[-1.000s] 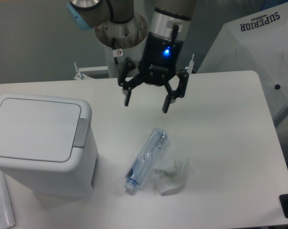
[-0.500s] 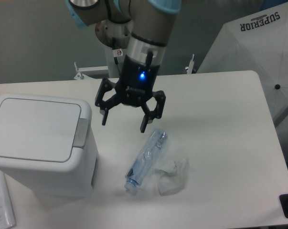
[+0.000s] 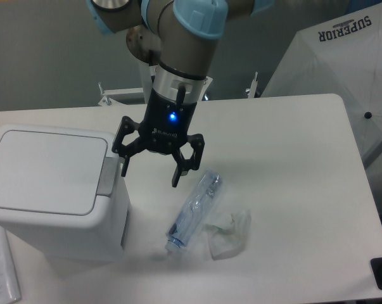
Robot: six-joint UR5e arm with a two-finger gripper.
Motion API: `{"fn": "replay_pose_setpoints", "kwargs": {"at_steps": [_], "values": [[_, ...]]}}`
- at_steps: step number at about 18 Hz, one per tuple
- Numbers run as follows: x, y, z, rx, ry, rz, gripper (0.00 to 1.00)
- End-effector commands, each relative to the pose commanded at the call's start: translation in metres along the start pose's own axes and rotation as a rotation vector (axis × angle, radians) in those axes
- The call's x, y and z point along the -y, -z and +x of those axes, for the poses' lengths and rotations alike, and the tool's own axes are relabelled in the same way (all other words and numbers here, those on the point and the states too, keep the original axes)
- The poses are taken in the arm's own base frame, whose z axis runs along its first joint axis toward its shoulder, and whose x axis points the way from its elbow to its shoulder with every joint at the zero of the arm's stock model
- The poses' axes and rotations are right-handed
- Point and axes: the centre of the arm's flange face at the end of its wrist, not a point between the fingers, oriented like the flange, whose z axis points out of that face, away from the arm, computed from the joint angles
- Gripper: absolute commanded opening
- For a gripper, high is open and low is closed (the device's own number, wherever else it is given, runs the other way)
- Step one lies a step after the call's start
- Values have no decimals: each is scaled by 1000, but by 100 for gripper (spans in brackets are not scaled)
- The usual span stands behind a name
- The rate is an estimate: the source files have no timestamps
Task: Open the trash can
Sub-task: 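Lower the gripper beside the trash can lid's grey tab, then push the grey tab with the gripper to flip the lid open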
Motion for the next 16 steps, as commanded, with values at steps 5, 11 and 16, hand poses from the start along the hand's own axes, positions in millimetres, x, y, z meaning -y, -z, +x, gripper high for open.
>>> {"fn": "replay_pose_setpoints", "kwargs": {"at_steps": [5, 11, 16], "values": [[0, -1, 4, -5, 7, -1, 100], [-1, -5, 6, -2, 6, 12, 100], [-4, -12, 9, -10, 4, -1, 100]]}}
